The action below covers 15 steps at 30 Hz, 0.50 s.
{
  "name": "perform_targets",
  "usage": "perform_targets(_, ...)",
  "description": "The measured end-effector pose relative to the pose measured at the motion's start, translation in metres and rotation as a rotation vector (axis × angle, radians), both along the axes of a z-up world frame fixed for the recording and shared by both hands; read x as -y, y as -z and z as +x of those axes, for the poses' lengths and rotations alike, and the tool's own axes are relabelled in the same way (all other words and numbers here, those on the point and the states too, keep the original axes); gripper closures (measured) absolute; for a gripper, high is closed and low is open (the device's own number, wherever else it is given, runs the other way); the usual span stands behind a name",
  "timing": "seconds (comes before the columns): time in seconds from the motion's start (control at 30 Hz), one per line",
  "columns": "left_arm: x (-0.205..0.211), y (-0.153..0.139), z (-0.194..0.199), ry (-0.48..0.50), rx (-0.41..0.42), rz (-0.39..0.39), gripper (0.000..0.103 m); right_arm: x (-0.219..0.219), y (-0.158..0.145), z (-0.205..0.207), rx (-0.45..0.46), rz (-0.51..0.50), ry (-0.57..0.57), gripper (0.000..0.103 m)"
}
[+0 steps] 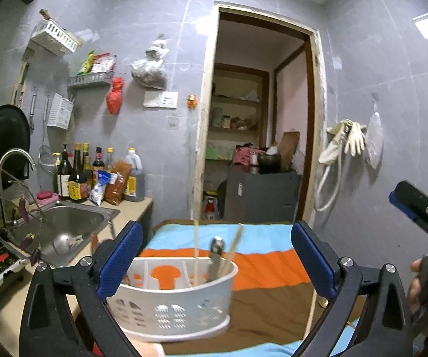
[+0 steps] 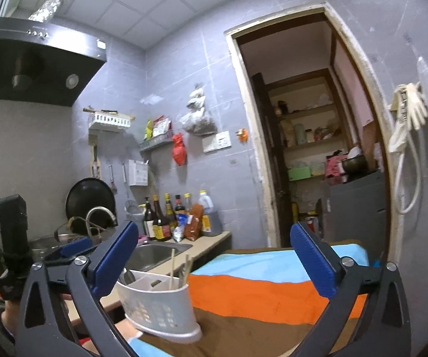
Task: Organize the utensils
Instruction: 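Move both tools back toward the last chopstick and gold spoon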
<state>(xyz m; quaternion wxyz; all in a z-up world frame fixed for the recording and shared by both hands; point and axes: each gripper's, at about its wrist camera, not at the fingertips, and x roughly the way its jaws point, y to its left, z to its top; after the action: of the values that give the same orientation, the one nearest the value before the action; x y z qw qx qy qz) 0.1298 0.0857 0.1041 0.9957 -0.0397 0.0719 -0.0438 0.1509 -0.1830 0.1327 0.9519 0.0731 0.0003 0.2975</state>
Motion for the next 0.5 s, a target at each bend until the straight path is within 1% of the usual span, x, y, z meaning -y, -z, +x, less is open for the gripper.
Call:
perform_targets(0.1, 0.015, 0.001, -0.005, 0.029, -0.011, 0.002, 0.005, 0.020, -0.004, -0.015, -0.001, -0.001, 0.039, 0.000)
perform_targets(0.2, 0.030, 0.002, -0.011, 0.056, -0.012, 0.006, 0.005, 0.039, -0.003, -0.028, -0.003, -0.023, 0.088, 0.000)
perform_targets(0.37, 0.051, 0.007, -0.017, 0.100, -0.008, 0.016, 0.005, 0.063, 0.007, -0.041, -0.005, -0.039, 0.147, 0.000)
perform_targets(0.5, 0.066, 0.016, -0.016, 0.145, -0.009, 0.033, 0.004, 0.076, 0.021, -0.044, -0.006, -0.051, 0.186, 0.000)
